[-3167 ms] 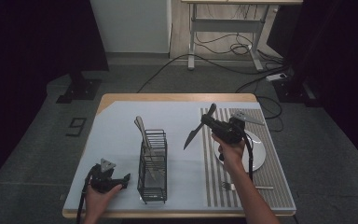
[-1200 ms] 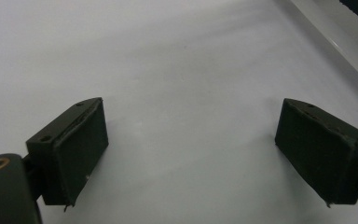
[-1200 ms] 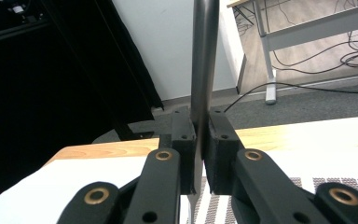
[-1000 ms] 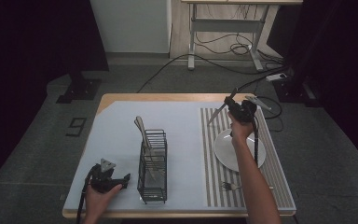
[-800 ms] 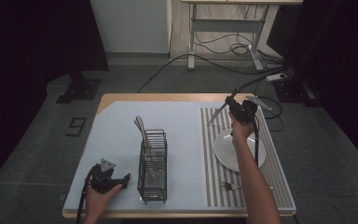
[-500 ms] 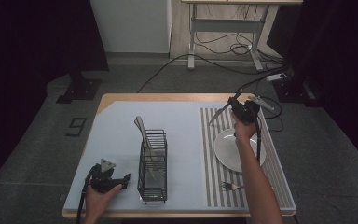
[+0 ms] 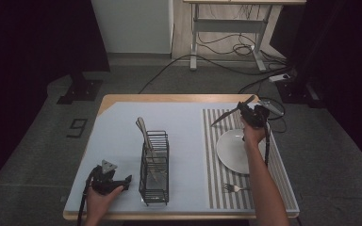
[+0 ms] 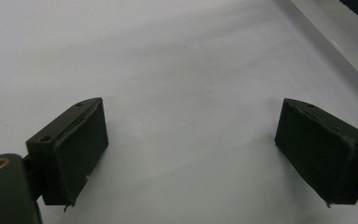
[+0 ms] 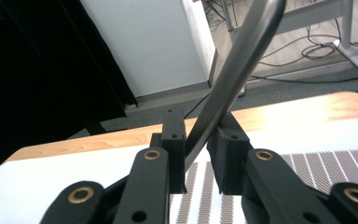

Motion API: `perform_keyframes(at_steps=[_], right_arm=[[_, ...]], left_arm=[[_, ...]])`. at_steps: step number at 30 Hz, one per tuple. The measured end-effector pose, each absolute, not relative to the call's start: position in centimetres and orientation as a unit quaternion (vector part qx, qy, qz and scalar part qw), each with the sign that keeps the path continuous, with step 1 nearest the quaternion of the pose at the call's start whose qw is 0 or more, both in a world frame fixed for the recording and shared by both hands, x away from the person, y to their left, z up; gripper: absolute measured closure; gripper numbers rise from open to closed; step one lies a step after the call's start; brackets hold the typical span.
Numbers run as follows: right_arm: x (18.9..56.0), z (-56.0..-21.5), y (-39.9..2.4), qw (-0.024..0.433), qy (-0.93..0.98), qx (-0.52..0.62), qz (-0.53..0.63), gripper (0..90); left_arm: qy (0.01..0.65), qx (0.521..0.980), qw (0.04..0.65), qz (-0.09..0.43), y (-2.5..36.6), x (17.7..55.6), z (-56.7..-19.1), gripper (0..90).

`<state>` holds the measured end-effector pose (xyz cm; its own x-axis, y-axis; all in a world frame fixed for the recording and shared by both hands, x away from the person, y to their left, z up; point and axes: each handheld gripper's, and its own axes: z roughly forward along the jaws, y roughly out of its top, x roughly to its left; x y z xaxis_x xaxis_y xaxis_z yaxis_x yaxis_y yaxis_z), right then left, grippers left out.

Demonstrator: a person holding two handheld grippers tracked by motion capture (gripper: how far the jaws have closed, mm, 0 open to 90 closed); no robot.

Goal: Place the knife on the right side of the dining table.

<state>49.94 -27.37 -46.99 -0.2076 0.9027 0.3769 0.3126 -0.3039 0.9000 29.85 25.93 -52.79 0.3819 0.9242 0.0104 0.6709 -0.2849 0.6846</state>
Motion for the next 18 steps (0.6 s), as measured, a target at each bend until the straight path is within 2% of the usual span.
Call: perform_keyframes(at_steps=[13,18], right_arm=[[50.4,-48.9,-29.8,0.239,0.517,0.615,0.546,70.0],[50.9,-50.0,-30.9,0.218,0.508,0.635,0.54,67.1]], left_arm=[[0.515,0.774,0.303,0.209,25.9,29.9,-52.8,8.9],[0.515,0.774,0.302,0.21,25.9,29.8,-52.8,8.9]])
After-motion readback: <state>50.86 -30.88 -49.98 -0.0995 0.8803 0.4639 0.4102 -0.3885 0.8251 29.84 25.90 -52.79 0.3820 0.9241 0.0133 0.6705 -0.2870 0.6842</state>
